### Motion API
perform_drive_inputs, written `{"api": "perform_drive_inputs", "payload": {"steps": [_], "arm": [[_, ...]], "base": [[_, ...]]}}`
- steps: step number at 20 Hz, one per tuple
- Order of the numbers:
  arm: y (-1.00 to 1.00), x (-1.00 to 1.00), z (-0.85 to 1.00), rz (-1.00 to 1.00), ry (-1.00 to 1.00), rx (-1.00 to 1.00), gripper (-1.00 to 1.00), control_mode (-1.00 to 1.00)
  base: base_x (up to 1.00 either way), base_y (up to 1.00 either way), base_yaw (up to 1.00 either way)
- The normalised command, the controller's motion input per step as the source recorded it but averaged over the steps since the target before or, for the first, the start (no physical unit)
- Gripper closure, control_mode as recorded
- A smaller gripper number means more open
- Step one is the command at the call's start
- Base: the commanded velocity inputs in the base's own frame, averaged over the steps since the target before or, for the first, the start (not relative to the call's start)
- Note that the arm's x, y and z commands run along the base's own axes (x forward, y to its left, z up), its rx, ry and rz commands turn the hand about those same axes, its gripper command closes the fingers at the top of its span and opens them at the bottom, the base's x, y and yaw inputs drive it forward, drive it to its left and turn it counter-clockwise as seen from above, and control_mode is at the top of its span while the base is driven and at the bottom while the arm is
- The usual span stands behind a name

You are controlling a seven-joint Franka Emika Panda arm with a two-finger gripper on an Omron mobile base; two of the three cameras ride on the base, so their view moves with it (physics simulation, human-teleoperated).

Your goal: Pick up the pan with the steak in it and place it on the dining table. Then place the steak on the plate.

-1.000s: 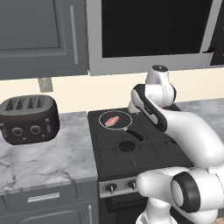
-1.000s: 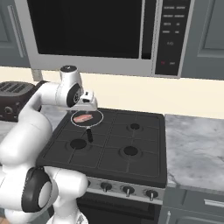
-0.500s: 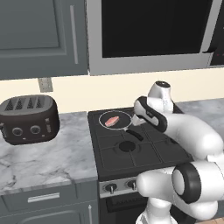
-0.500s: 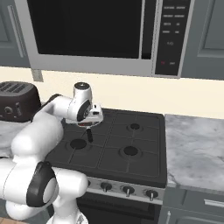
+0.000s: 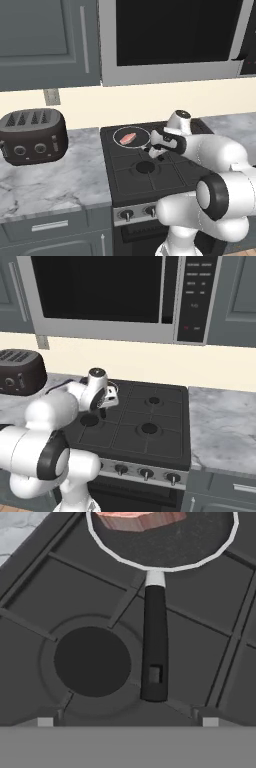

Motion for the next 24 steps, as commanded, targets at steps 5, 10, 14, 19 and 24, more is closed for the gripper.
{"api": "perform_drive_inputs", "payload": {"steps": [5,10,14,19,24], "arm": [[0.05,0.11,-0.25,0.02,-0.02,-0.01,-1.00,-1.00],[-0.02,0.45,-0.09,0.00,0.01,0.00,-1.00,-1.00],[0.00,0.75,-0.11,0.00,0.07,0.00,-1.00,-1.00],[-0.01,0.11,-0.04,0.01,0.01,0.00,-1.00,-1.00],[-0.03,0.15,-0.22,0.00,0.00,-0.01,-1.00,-1.00]], "base": [[0.00,0.00,0.00],[0.00,0.00,0.00],[0.00,0.00,0.00],[0.00,0.00,0.00],[0.00,0.00,0.00]]}}
